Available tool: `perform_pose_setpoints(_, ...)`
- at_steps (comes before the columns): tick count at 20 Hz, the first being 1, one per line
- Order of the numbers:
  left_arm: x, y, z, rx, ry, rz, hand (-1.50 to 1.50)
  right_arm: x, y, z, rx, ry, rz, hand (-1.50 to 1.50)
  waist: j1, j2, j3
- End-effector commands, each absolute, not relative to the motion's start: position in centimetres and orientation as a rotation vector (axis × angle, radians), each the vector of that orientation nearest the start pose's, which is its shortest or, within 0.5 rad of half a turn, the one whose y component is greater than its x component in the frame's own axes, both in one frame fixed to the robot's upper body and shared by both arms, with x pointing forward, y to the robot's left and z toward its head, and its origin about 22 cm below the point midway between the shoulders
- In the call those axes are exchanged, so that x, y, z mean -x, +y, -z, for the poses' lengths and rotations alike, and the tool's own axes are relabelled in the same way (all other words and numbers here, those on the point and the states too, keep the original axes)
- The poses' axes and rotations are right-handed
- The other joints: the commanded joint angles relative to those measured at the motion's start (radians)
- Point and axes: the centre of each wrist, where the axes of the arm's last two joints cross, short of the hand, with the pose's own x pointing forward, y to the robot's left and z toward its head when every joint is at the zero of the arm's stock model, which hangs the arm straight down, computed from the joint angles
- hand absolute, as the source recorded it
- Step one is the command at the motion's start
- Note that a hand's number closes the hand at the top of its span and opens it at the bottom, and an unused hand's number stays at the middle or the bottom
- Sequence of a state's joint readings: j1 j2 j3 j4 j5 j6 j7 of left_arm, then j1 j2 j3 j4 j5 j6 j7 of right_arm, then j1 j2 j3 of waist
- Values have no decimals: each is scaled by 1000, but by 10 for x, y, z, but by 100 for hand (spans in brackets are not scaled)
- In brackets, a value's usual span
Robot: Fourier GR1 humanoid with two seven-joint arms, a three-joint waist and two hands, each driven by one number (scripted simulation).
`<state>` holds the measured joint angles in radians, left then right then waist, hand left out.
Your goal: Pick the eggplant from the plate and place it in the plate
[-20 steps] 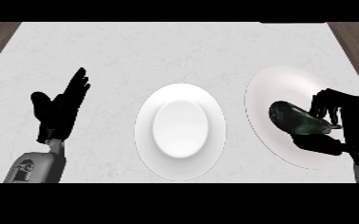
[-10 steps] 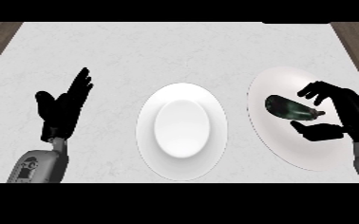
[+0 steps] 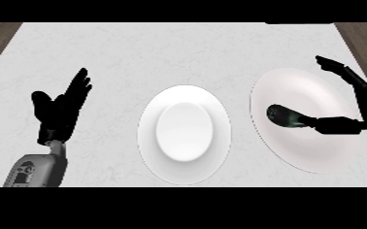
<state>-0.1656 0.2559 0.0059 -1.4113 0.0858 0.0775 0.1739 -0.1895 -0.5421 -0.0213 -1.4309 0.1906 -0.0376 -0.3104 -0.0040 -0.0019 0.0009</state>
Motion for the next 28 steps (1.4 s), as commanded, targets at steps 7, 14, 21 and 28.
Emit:
perform_pose_setpoints(7, -268, 298, -10, -188, -1407, 71, 0, -256, -381, -116, 178, -1827, -341, -150, -8, -3, -2)
perform_pose_setpoints(14, -288, 285, -32, -179, -1403, 74, 0, -248, -429, -114, 12, -1768, -301, -150, 3, 1, 0)
perform_pose_setpoints(21, -278, 283, -8, -182, -1419, 75, 0, -239, -451, -95, 38, -1803, -303, -150, 3, 2, -1)
perform_pose_setpoints(28, -274, 279, -31, -173, -1418, 82, 0, -265, -481, -89, 95, -1813, -290, -150, 9, 2, -1)
